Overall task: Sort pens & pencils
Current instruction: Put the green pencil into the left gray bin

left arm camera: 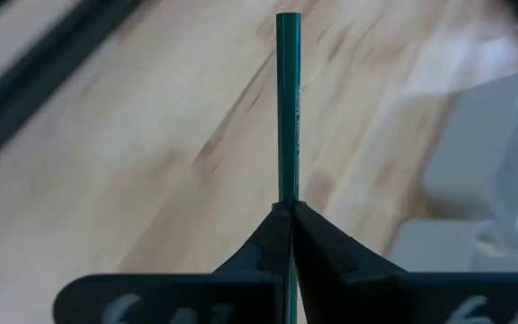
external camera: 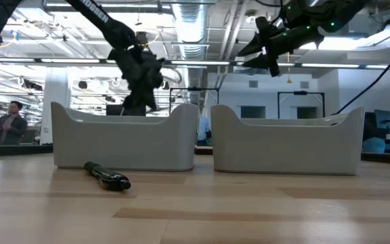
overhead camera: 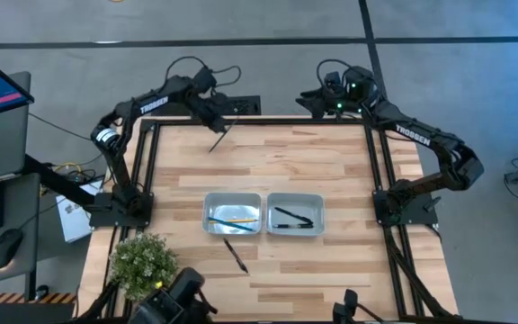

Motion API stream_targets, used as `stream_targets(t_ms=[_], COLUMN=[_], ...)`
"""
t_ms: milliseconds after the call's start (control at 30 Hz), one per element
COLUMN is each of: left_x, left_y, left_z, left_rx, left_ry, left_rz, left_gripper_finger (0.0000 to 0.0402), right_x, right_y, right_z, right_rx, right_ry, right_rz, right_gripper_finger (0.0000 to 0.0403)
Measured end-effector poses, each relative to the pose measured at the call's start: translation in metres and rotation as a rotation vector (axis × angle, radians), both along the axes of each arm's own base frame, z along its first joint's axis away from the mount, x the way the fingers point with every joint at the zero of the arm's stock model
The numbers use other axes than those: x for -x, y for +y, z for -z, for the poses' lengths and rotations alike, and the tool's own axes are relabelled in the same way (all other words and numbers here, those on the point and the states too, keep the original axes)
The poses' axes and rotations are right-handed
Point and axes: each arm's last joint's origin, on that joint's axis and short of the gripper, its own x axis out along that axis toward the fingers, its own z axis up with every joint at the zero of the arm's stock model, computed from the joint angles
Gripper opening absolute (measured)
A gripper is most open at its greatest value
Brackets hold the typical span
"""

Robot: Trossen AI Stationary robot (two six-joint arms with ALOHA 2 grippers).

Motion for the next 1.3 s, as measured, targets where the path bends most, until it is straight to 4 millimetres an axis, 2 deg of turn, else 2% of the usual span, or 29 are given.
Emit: stream_targets(t_ms=[200, 567, 800, 1000, 1300], left_x=[-0.009, -0.024, -0.039, -0.057, -0.074], left_y=[0.009, 0.012, 0.0, -0.012, -0.022], left_z=[-0.04, -0.11, -0.13, -0.141, -0.152], left_rx=[-0.061, -0.166, -0.161, -0.113, -0.091], left_ry=[-0.143, -0.404, -0.488, -0.603, -0.698], left_rz=[0.027, 0.071, 0.123, 0.184, 0.202], left_gripper_finger=[0.0, 0.0, 0.0, 0.0, 0.0], right_x=[-0.01, -0.037, -0.047, -0.054, -0.061], right_y=[0.012, 0.04, 0.052, 0.063, 0.075], right_z=[0.006, -0.008, -0.014, -0.018, -0.02], right_rx=[-0.036, 0.077, 0.065, -0.036, -0.022], right_ry=[0.045, -0.066, -0.127, -0.187, -0.198], right_rz=[-0.053, -0.183, -0.218, -0.243, -0.224], right_gripper_finger=[0.0235, 0.0235, 0.0235, 0.0235, 0.0235])
